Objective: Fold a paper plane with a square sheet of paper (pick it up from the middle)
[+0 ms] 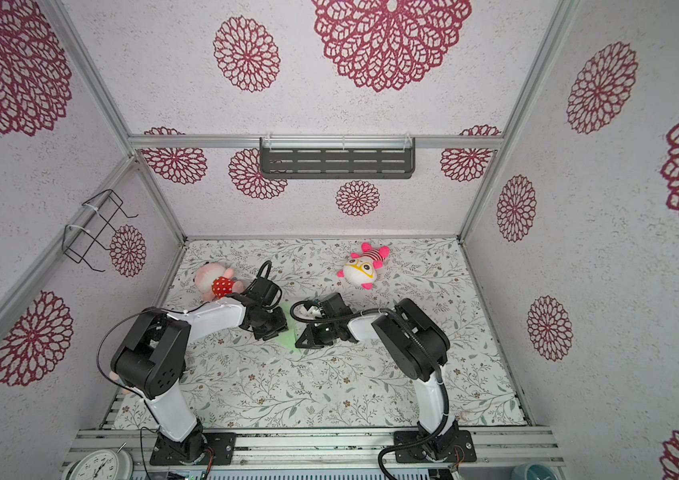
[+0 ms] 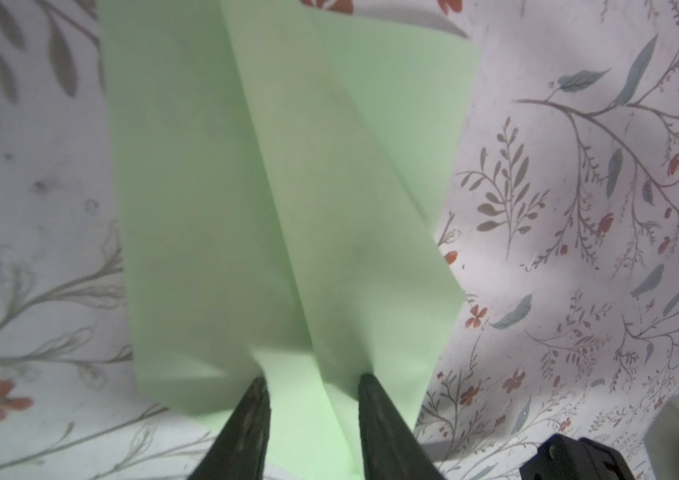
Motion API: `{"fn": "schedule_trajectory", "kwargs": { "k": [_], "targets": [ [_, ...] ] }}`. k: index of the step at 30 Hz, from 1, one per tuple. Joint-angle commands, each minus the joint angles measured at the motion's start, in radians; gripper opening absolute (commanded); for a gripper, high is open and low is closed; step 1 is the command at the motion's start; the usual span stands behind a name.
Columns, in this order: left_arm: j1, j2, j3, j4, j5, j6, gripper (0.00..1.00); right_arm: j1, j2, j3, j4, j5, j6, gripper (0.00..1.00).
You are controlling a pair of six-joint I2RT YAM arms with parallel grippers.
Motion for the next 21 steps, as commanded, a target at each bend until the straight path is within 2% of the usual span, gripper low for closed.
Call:
{"fn": "schedule_trajectory", "kwargs": {
  "k": [1, 6, 12, 21],
  "targets": [
    [-0.011, 0.119, -0.074, -0.094, -0.060, 0.003, 0.39, -0.001, 0.001, 0.020, -0.021, 0.012, -0.025, 0.09],
    [-0.011, 0.123, -0.071, -0.094, -0.059, 0.000, 0.39, -0.003, 0.009, 0.028, -0.026, 0.027, -0.020, 0.10],
    [-0.010, 0.130, -0.065, -0.110, -0.073, 0.001, 0.39, -0.016, -0.093, -0.008, 0.007, 0.086, -0.011, 0.19],
    [-0.011, 0.181, -0.053, -0.136, -0.086, -0.015, 0.39, -0.022, -0.198, -0.111, 0.174, 0.153, 0.028, 0.24]
  ]
}}
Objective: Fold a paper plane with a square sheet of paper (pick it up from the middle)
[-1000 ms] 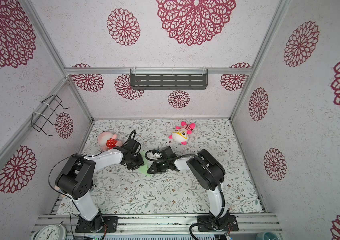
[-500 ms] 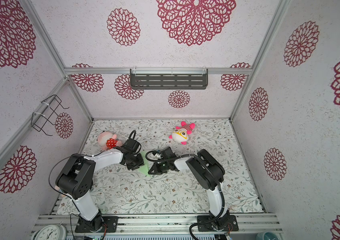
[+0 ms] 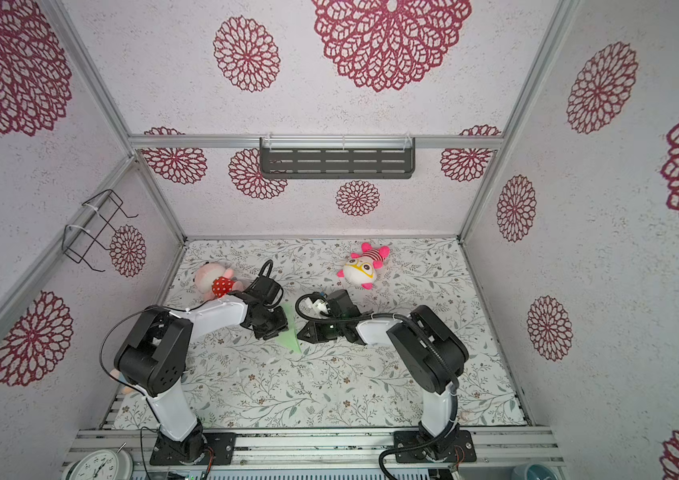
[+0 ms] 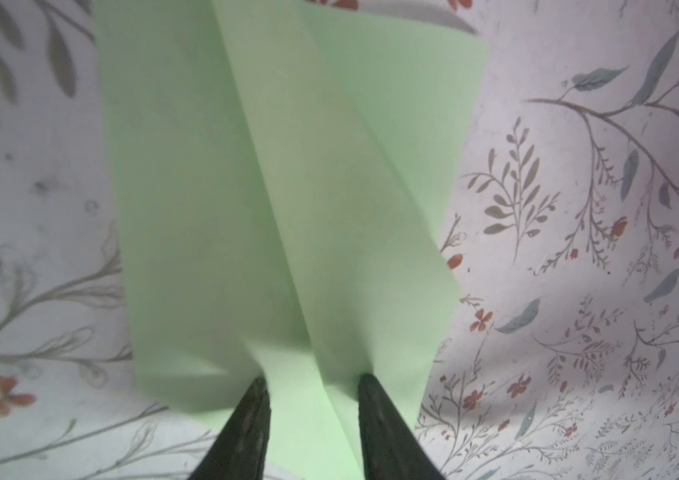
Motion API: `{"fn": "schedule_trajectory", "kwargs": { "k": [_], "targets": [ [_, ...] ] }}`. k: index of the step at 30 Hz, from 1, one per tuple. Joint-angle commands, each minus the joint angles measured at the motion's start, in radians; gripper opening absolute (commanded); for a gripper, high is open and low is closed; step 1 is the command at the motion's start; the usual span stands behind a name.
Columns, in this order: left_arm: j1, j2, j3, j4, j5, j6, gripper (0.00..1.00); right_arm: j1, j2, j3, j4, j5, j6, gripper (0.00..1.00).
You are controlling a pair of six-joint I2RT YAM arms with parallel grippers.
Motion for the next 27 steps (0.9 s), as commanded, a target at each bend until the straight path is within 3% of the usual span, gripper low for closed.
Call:
{"fn": "schedule_trajectory", "kwargs": {
  "k": [1, 4, 9, 27],
  "targets": [
    [-0.007, 0.157, -0.083, -0.099, -0.083, -0.014, 0.39, -0.003, -0.042, -0.017, 0.096, 0.040, 0.035, 0.23],
    [-0.008, 0.173, -0.077, -0.111, -0.091, -0.020, 0.39, 0.005, -0.031, -0.015, 0.119, 0.038, 0.054, 0.16],
    [-0.008, 0.203, -0.070, -0.127, -0.104, -0.024, 0.37, 0.036, 0.028, 0.023, 0.110, 0.010, 0.064, 0.12],
    [-0.009, 0.320, -0.068, -0.112, -0.089, -0.001, 0.41, 0.045, 0.159, 0.083, 0.109, -0.017, 0.117, 0.10]
  ]
}}
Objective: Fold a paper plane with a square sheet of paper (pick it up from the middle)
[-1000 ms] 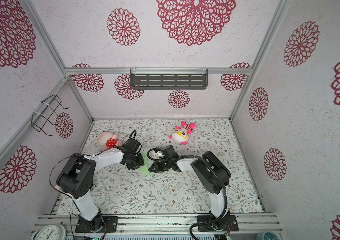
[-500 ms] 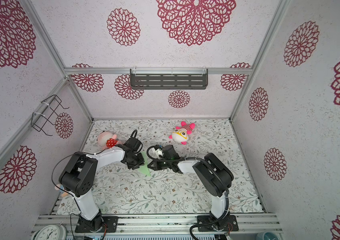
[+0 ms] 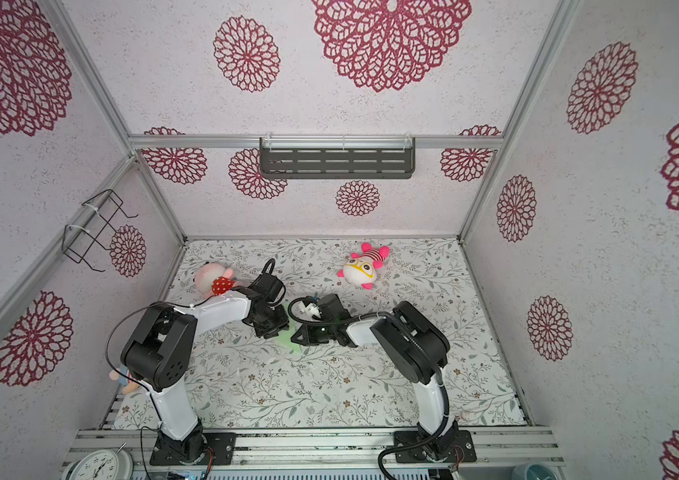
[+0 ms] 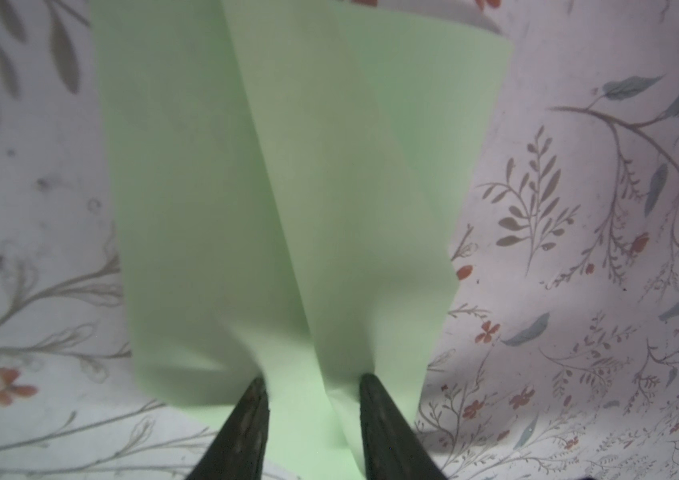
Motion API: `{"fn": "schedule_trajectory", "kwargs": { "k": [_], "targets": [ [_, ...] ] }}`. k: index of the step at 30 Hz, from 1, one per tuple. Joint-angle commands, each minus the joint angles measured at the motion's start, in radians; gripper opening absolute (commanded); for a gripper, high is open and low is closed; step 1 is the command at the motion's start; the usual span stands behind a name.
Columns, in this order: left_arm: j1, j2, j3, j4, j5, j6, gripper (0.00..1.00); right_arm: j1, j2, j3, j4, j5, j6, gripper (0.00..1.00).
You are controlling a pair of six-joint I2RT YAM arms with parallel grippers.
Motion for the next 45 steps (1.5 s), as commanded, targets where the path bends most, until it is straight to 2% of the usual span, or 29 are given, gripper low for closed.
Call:
{"fn": "schedule_trajectory", "kwargs": {
  "k": [1, 8, 33, 36, 39, 45],
  "targets": [
    [-0.009, 0.272, -0.132, -0.040, -0.087, 0.015, 0.41, -0.001, 0.014, 0.025, 0.016, -0.012, 0.018, 0.11],
    [-0.010, 0.295, -0.130, -0.032, -0.080, 0.027, 0.45, -0.002, 0.033, 0.029, -0.008, -0.005, 0.018, 0.11],
    [-0.008, 0.279, -0.106, -0.051, -0.080, 0.027, 0.45, -0.005, 0.062, 0.007, -0.070, 0.026, 0.016, 0.12],
    [-0.008, 0.225, -0.084, -0.069, -0.072, 0.040, 0.45, -0.007, 0.063, 0.007, -0.081, 0.030, 0.014, 0.12],
    [0.008, 0.115, -0.046, -0.075, -0.057, 0.058, 0.45, -0.008, 0.064, 0.007, -0.094, 0.033, 0.011, 0.12],
    [0.060, -0.109, -0.036, 0.071, 0.074, 0.059, 0.49, -0.015, 0.052, -0.014, -0.070, 0.021, 0.028, 0.12]
  ]
}}
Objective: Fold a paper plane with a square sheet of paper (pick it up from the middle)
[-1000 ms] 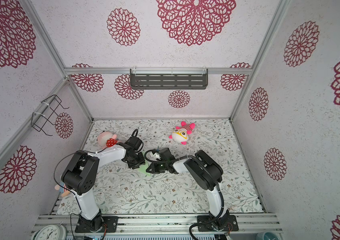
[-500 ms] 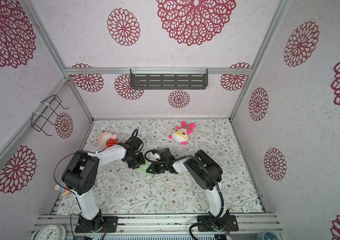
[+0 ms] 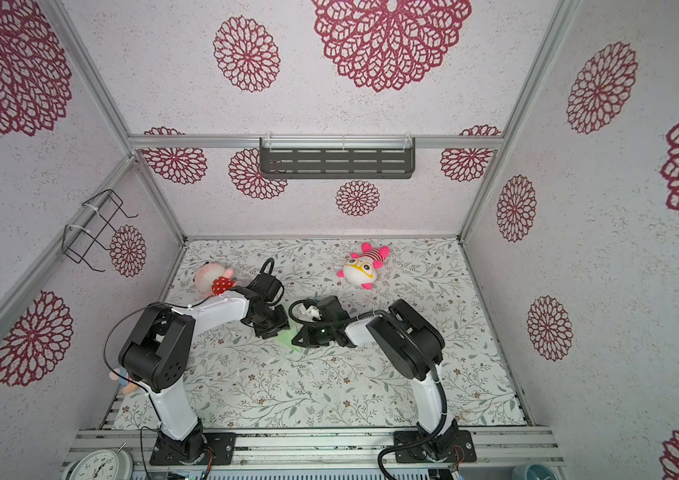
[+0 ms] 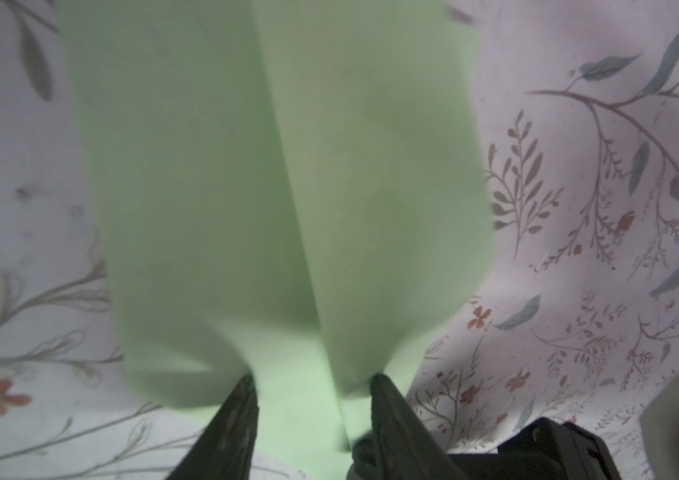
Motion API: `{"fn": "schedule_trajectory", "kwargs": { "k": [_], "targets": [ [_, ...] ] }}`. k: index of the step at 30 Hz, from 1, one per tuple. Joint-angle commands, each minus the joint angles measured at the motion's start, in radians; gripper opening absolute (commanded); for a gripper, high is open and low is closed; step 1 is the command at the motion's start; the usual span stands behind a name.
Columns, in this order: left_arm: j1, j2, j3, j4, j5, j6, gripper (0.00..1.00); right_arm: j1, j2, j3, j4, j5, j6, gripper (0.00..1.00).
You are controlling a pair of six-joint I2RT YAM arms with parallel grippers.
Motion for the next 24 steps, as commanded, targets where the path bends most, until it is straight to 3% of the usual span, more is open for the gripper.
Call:
{"fn": "schedule_trajectory", "kwargs": {
  "k": [1, 6, 10, 17, 24],
  "targets": [
    [0.044, -0.071, -0.026, 0.073, 0.056, 0.016, 0.49, -0.012, 0.013, -0.021, -0.063, 0.022, 0.007, 0.12],
    [0.088, -0.167, -0.096, 0.183, 0.152, -0.005, 0.47, -0.013, 0.012, -0.015, -0.077, 0.026, 0.000, 0.12],
    [0.095, -0.202, -0.151, 0.255, 0.187, -0.016, 0.38, -0.013, 0.016, -0.013, -0.080, 0.024, -0.001, 0.12],
    [0.088, -0.142, -0.217, 0.404, 0.278, -0.044, 0.16, -0.013, 0.021, -0.011, -0.087, 0.024, -0.004, 0.11],
    [0.085, -0.087, -0.223, 0.444, 0.292, -0.035, 0.09, -0.013, 0.024, -0.008, -0.091, 0.024, -0.008, 0.12]
  ]
}}
